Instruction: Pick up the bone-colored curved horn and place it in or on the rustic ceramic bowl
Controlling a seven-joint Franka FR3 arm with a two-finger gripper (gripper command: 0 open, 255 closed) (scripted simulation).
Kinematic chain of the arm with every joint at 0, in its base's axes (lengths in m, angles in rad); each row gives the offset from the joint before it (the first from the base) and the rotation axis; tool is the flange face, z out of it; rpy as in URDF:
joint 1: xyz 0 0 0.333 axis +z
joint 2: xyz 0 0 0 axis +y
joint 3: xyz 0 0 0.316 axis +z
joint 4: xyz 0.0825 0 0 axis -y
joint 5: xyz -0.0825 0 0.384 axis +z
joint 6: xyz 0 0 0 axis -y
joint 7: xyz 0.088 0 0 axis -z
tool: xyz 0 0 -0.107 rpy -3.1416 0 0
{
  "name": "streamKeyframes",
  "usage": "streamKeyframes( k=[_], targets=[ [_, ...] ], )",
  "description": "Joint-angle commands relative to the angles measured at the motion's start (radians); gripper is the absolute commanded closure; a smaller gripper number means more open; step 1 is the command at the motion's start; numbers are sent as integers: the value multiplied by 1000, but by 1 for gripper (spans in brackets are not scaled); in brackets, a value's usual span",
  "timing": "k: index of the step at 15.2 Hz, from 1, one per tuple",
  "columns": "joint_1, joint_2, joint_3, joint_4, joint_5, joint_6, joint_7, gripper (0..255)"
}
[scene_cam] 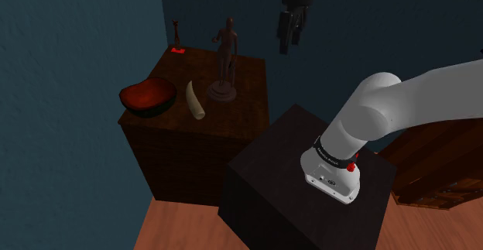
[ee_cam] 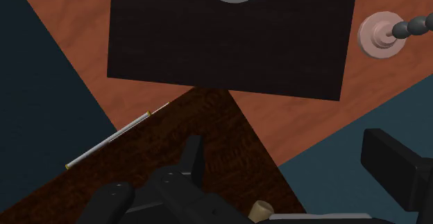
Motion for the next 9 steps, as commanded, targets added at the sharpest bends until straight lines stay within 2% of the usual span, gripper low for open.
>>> streamKeyframes(
  k=[1, 9],
  targets=[
    [0, 0, 0, 0, 0, 0, 0, 0],
    [-18, 212, 25, -63, 64, 310, 72, 0]
  ],
)
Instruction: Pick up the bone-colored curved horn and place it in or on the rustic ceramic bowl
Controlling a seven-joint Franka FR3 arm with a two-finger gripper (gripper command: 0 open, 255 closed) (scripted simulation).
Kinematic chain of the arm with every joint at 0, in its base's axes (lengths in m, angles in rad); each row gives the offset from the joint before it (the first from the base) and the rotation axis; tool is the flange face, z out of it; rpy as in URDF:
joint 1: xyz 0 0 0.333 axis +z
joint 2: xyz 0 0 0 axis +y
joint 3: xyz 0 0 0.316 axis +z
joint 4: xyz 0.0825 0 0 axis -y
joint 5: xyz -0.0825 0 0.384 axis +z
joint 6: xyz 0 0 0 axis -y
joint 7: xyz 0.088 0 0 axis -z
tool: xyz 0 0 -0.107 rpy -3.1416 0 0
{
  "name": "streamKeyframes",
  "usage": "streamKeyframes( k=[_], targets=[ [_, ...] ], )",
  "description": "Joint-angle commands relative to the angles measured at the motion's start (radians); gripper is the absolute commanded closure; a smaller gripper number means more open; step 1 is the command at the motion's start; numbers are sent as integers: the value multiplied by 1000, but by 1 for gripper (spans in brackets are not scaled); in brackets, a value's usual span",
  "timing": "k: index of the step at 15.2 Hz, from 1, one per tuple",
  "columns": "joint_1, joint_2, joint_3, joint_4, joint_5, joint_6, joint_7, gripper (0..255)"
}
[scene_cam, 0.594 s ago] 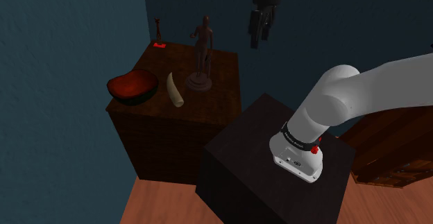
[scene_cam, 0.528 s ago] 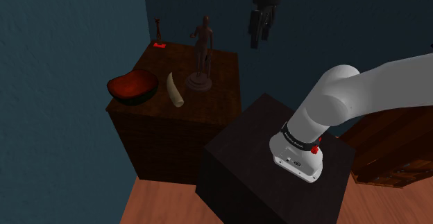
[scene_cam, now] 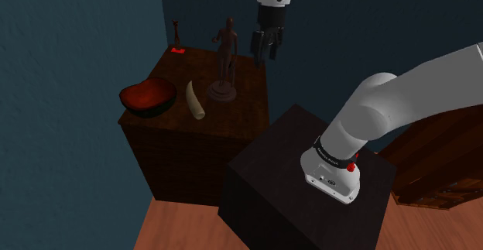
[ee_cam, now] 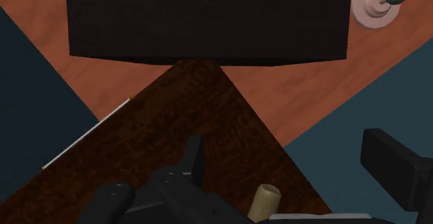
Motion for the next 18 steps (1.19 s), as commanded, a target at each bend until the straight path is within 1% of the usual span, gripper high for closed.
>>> streamKeyframes(
  k=[1, 5, 9, 14, 18],
  targets=[
    [-3, 71, 7, 4, 16, 79, 19, 0],
    [-9, 209, 16, 14, 45, 226, 46, 0],
    [-13, 359, 21, 49, 72, 361, 68, 0],
    [-15, 554, 23, 124, 106, 506, 89, 0],
    [-17, 710, 21, 207, 135, 599, 101, 0]
  ],
)
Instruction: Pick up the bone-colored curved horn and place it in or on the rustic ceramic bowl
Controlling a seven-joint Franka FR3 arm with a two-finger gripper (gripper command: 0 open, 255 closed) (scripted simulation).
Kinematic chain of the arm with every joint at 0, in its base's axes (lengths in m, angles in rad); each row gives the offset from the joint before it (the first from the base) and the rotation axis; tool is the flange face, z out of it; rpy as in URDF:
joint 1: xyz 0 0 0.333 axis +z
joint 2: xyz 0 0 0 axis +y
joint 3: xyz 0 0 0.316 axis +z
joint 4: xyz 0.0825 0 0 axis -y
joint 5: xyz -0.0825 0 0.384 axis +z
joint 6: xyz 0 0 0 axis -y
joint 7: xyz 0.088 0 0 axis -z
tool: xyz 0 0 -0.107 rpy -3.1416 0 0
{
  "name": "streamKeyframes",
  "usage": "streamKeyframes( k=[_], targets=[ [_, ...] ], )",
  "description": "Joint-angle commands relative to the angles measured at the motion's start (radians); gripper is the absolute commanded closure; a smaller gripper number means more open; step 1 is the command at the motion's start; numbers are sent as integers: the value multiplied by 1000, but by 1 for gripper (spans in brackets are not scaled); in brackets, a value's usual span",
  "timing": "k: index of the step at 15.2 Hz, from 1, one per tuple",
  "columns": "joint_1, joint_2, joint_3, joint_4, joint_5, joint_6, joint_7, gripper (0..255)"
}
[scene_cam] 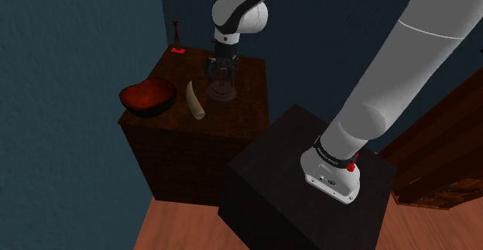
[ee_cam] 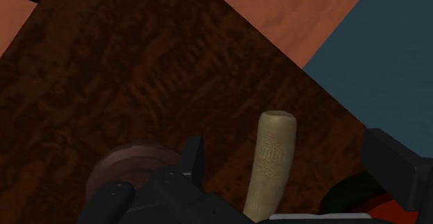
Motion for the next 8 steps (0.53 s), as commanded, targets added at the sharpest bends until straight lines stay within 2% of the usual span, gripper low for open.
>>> streamKeyframes(
  k=[1, 8],
  targets=[
    [1, 83, 1, 51, 15, 44, 10, 0],
    [-6, 352, 0, 253, 64, 147, 26, 0]
  ],
)
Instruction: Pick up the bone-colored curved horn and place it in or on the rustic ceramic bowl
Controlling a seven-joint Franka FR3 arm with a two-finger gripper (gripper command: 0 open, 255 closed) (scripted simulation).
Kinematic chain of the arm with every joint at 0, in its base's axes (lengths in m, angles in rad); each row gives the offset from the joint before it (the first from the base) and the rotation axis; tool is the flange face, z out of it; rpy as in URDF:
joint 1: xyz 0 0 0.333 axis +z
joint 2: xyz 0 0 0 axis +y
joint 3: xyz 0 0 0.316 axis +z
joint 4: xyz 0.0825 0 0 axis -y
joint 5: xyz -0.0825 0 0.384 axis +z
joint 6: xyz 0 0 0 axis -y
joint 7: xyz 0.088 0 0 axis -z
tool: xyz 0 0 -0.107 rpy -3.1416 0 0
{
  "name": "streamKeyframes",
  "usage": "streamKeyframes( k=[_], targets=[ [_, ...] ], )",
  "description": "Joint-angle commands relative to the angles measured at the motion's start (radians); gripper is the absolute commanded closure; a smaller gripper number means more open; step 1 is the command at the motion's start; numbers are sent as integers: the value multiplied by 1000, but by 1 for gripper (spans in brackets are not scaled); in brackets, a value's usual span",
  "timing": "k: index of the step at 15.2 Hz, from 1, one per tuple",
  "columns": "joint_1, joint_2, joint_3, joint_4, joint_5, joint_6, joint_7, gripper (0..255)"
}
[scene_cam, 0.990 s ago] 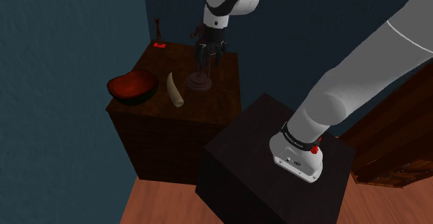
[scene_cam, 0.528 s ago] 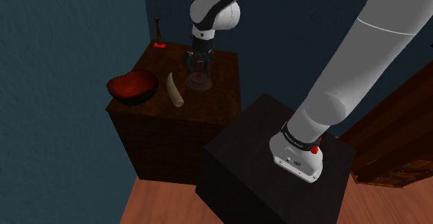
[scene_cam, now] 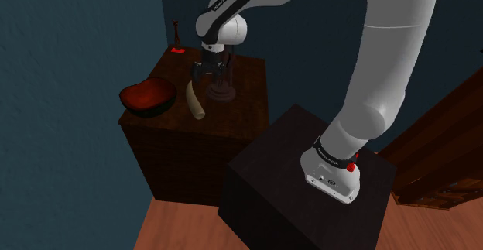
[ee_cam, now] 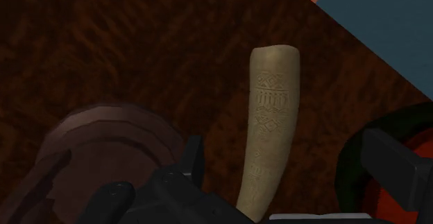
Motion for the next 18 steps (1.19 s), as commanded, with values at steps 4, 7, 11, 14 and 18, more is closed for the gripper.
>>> streamKeyframes(
  k=[4, 7, 11, 14, 18],
  targets=[
    [-5, 198, 2, 168, 32, 49, 18, 0],
    [-11, 313, 2, 288, 43, 60, 32, 0],
    [-15, 410, 9, 381, 45, 76, 45, 0],
    [-28, 447, 32, 396, 22, 100, 60, 0],
    [-33, 479, 45, 411, 7, 119, 69, 0]
  ],
)
